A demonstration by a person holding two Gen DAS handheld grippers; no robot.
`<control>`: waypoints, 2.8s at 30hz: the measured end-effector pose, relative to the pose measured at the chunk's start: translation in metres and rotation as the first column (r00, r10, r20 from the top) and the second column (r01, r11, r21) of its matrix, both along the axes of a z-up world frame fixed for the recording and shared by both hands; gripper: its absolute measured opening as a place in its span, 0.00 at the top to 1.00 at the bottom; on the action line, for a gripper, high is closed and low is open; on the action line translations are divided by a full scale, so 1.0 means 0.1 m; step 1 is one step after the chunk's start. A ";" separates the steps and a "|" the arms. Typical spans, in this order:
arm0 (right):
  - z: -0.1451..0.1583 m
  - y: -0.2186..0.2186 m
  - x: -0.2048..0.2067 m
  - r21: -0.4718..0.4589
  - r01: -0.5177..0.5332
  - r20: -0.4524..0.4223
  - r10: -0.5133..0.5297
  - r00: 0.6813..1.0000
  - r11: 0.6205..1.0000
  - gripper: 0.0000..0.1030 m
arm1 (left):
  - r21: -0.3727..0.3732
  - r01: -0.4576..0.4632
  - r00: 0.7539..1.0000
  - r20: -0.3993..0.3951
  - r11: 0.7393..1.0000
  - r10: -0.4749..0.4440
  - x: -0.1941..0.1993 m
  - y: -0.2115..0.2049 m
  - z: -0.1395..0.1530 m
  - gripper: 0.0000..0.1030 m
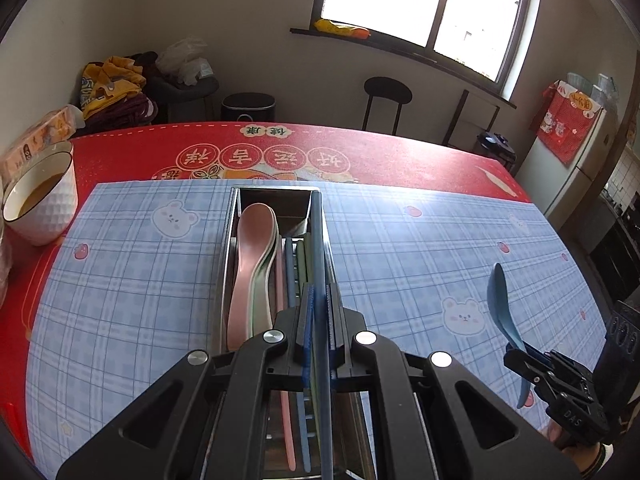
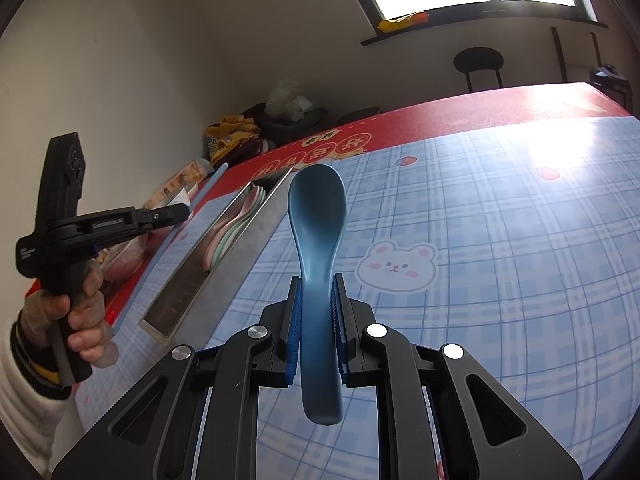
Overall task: Organize utensils
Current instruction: 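Lower the grey-blue chopstick into the steel tray and open the left gripper, then lower the dark-blue spoon into the steel tray and open the right gripper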
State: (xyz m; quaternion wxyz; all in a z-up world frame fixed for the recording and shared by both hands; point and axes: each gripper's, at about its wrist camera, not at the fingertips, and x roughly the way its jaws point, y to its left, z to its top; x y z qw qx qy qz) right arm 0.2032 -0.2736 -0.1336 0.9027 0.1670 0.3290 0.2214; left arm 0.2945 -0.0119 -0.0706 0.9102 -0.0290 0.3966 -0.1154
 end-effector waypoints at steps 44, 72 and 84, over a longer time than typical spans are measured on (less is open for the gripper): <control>-0.06 -0.05 0.07 0.051 0.002 -0.031 0.000 1.000 0.999 0.86 | 0.126 0.018 0.972 0.232 0.992 -0.047 -0.70 0.35 -0.26 0.09; 0.19 0.41 0.37 -0.171 0.137 -0.113 -0.158 0.981 0.976 0.86 | -0.069 0.021 0.951 0.309 0.997 0.001 -0.99 0.86 -0.06 0.06; 0.44 1.52 0.97 -0.222 0.007 -0.182 -0.049 0.982 0.975 0.86 | -0.080 -0.152 0.951 0.260 0.985 0.168 -0.83 1.21 -0.12 0.06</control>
